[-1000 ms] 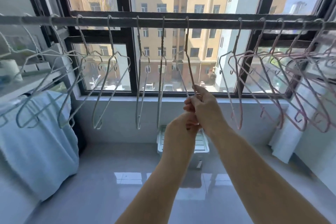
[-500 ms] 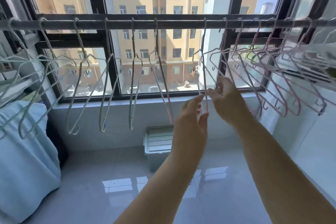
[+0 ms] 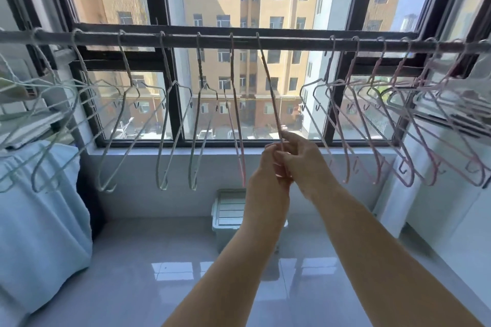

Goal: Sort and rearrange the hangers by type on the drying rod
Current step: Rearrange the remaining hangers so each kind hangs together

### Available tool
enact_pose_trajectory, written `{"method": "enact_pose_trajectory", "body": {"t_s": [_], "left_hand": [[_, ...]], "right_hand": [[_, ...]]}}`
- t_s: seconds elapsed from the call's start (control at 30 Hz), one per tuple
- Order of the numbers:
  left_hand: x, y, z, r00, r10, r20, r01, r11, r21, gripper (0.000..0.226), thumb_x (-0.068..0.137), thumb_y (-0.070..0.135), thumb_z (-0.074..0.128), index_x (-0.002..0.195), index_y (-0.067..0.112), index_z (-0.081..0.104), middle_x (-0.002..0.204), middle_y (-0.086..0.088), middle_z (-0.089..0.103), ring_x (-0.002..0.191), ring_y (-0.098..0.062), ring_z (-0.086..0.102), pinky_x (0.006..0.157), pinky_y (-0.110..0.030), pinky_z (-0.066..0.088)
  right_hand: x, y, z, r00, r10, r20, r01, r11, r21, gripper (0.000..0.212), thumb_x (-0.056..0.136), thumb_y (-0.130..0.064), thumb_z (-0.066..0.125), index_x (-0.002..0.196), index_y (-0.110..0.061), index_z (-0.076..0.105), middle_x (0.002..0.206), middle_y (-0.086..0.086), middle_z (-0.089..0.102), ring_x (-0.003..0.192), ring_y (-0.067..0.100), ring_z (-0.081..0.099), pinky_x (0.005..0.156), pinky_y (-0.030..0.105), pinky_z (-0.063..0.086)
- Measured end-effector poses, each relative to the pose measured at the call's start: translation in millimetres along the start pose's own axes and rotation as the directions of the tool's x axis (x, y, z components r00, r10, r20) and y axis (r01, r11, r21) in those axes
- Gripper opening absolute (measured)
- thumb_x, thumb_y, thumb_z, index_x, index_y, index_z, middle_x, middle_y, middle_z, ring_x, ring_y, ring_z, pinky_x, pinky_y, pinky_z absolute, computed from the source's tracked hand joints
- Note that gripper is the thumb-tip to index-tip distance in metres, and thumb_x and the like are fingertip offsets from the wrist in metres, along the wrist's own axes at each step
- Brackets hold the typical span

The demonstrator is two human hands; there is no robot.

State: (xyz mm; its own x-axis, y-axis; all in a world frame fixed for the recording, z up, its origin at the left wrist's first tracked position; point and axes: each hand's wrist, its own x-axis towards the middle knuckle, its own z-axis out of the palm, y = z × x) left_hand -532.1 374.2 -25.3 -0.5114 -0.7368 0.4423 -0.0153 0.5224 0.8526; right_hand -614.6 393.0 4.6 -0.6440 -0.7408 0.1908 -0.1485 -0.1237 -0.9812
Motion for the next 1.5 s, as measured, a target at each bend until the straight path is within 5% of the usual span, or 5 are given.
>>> {"method": "enact_pose_trajectory", "body": {"t_s": [0.6,0.77,1.1,1.23,1.5], "left_hand": [[3,-3,1,0.998,0.055,-0.029,-0.052,0.995,0.086,0.046,0.086,0.003,0.055,0.123,0.027,0.048,0.074,0.018,0.056,0.066,0.004,0.057,0.058,0.001,0.043],[-1,-3,7,0.999,0.045,-0.021,-0.043,0.992,0.115,0.045,0.087,0.006,0.056,0.123,0.029,0.047,0.076,0.017,0.056,0.066,0.004,0.058,0.059,-0.001,0.044],[-16,7,18,0.976,0.141,-0.165,-0.081,0.942,0.326,0.059,0.079,0.009,0.068,0.131,0.015,0.042,0.119,-0.005,0.051,0.112,-0.02,0.048,0.101,-0.023,0.032],[-18,25,39,0.988,0.143,-0.061,-0.127,0.968,0.215,0.042,0.083,0.012,0.063,0.124,0.014,0.052,0.117,-0.003,0.059,0.106,-0.019,0.056,0.094,-0.026,0.043],[-11,23,70,0.997,0.013,0.072,-0.025,0.985,0.172,0.011,0.085,0.014,0.06,0.091,0.01,0.068,0.089,-0.006,0.073,0.084,-0.017,0.068,0.08,-0.026,0.052]], "right_hand": [[0,2,0,1.0,0.011,0.019,-0.013,0.993,0.119,0.04,0.09,0.007,0.045,0.099,-0.03,0.057,0.073,-0.003,0.06,0.061,0.002,0.057,0.057,0.02,0.045],[-4,3,-5,0.999,0.044,0.019,-0.045,0.994,0.102,0.042,0.091,0.005,0.045,0.127,-0.017,0.05,0.081,-0.002,0.06,0.065,0.002,0.058,0.053,0.015,0.045],[-23,-31,-57,0.894,-0.436,-0.108,0.268,0.711,-0.65,0.044,0.089,-0.011,0.055,0.132,-0.01,0.044,0.135,0.009,0.044,0.125,0.02,0.043,0.105,0.022,0.028],[-6,-32,-77,0.97,-0.203,-0.133,0.051,0.707,-0.705,0.043,0.092,-0.012,0.045,0.133,-0.004,0.036,0.118,0.013,0.049,0.11,0.027,0.048,0.093,0.035,0.039],[8,-12,-74,0.994,0.078,-0.075,-0.08,0.997,-0.02,0.037,0.088,0.011,0.044,0.124,0.003,0.045,0.096,0.005,0.062,0.096,0.021,0.063,0.088,0.027,0.051]]}}
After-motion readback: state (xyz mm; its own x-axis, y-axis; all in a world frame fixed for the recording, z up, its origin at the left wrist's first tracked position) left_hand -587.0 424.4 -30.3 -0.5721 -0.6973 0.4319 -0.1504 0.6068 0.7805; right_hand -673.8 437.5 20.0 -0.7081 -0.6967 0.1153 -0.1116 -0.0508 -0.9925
